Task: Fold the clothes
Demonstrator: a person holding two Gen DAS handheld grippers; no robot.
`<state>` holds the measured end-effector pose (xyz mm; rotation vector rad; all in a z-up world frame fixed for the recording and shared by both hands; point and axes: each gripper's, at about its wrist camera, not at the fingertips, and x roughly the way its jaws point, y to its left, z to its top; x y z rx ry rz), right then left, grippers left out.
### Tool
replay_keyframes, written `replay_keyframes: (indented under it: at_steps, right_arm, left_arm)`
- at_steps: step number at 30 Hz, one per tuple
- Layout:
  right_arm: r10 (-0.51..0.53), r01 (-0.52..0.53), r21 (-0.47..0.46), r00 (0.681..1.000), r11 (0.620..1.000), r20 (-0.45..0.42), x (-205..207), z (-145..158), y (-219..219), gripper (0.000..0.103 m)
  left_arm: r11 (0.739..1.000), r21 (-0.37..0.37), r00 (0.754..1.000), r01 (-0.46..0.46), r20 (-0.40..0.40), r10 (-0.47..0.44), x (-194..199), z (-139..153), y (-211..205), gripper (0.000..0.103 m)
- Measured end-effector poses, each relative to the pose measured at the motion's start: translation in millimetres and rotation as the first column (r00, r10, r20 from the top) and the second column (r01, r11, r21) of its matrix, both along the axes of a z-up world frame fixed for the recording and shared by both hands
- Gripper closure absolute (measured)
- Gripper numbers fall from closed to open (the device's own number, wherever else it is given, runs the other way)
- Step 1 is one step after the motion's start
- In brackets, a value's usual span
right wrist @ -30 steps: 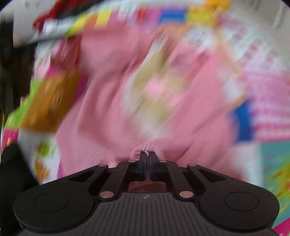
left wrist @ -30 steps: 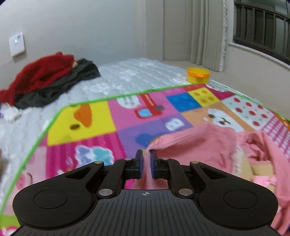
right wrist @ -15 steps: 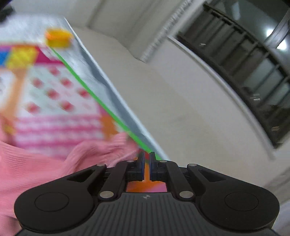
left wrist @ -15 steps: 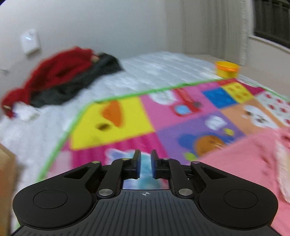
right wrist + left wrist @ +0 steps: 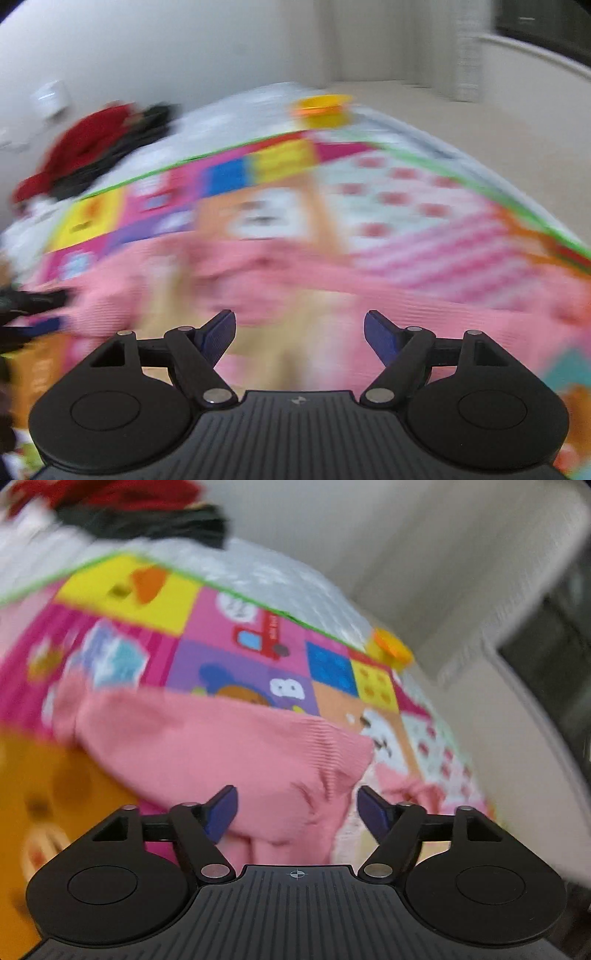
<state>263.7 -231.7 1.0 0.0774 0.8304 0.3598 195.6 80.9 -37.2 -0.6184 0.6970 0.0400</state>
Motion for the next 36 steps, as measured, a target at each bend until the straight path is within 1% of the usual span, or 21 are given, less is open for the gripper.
replay_keyframes:
  at_steps: [2,5,6,8,9,11,12,13,14,16,17,19,20,22,23,26,29,30,32,35,36]
  right_arm:
    - [0.054,-0.054,0.068,0.998,0.996,-0.012,9,1,32,0.025]
    - [0.05,-0.036,0.186,0.996,0.982,-0.071,32,-6,57,0.025]
    - [0.038,-0.017,0.215,0.995,0.976,-0.096,41,-13,63,0.025]
    - [0.014,0.016,0.211,0.99,0.977,-0.141,59,-32,74,0.025]
    - [0.016,0.02,0.207,0.985,0.978,-0.173,66,-40,77,0.025]
    - [0.057,0.01,0.225,0.957,0.974,-0.286,85,-62,86,0.026]
    - [0.09,-0.01,0.245,0.945,0.969,-0.316,93,-65,91,0.027]
    - [0.104,-0.026,0.259,0.951,0.965,-0.292,100,-61,94,0.03]
    - [0.088,-0.021,0.276,0.968,0.961,-0.233,108,-53,96,0.032]
    - [0.044,-0.009,0.299,0.993,0.954,-0.113,125,-37,99,0.032]
    - [-0.006,0.017,0.266,0.999,0.964,-0.042,134,-32,100,0.032]
    - [-0.093,0.073,0.196,0.991,0.978,0.093,151,-25,103,0.032]
    - [-0.106,0.091,0.123,0.988,0.988,0.117,158,-28,106,0.032]
    - [-0.126,0.129,-0.014,0.979,0.991,0.158,172,-35,112,0.032]
    - [-0.132,0.139,-0.038,0.98,0.99,0.148,173,-35,109,0.032]
    - [-0.113,0.118,-0.033,0.985,0.992,0.133,150,-21,89,0.032]
    - [-0.045,0.056,-0.088,0.991,0.995,0.127,104,-3,52,0.032]
    - [-0.032,0.048,-0.124,0.991,0.991,0.127,83,2,37,0.032]
    - [-0.021,0.046,-0.204,0.992,0.978,0.123,37,7,2,0.032]
    - [0.006,0.037,-0.368,0.993,0.929,0.115,-41,7,-40,0.032]
    - [0.018,0.027,-0.417,0.995,0.908,0.103,-64,6,-49,0.032]
  left_arm:
    - [0.998,0.016,0.998,0.057,0.039,-0.057,-2,-6,-6,0.023]
    - [0.975,0.042,0.974,0.218,0.058,-0.22,6,-16,1,0.016]
    - [0.965,0.0,0.963,0.264,0.053,-0.263,12,-23,8,0.015]
    - [0.948,-0.091,0.952,0.304,0.056,-0.3,23,-35,23,0.015]
    - [0.947,-0.13,0.956,0.294,0.052,-0.289,27,-41,30,0.015]
    - [0.941,-0.207,0.963,0.269,0.042,-0.266,33,-51,44,0.015]
    - [0.935,-0.245,0.966,0.256,0.036,-0.254,36,-56,51,0.014]
    - [0.928,-0.283,0.969,0.242,0.03,-0.243,40,-61,58,0.014]
    - [0.94,-0.27,0.977,0.209,0.019,-0.212,41,-62,63,0.015]
    - [0.965,-0.226,0.991,0.13,0.003,-0.132,43,-63,75,0.016]
    - [0.978,-0.199,0.998,0.067,-0.003,-0.069,42,-62,83,0.016]
    - [0.985,-0.168,1.0,-0.029,-0.014,0.027,40,-62,98,0.02]
    - [0.985,-0.158,0.998,-0.066,-0.018,0.064,39,-63,104,0.021]
    - [0.983,-0.13,0.991,-0.131,-0.021,0.129,38,-63,112,0.025]
    - [0.981,-0.106,0.987,-0.16,-0.019,0.159,36,-61,114,0.025]
    - [0.976,0.039,0.977,-0.213,-0.02,0.214,35,-55,111,0.024]
    - [0.985,0.003,0.985,-0.171,-0.007,0.171,34,-50,109,0.015]
    - [0.988,-0.01,0.988,-0.156,-0.003,0.156,34,-49,108,0.013]
    - [0.995,-0.057,0.996,-0.087,0.02,0.088,35,-46,103,0.012]
    - [0.993,-0.121,0.998,0.006,0.056,0.001,37,-42,88,0.008]
    - [0.993,-0.115,0.998,0.023,0.058,-0.016,35,-40,83,0.008]
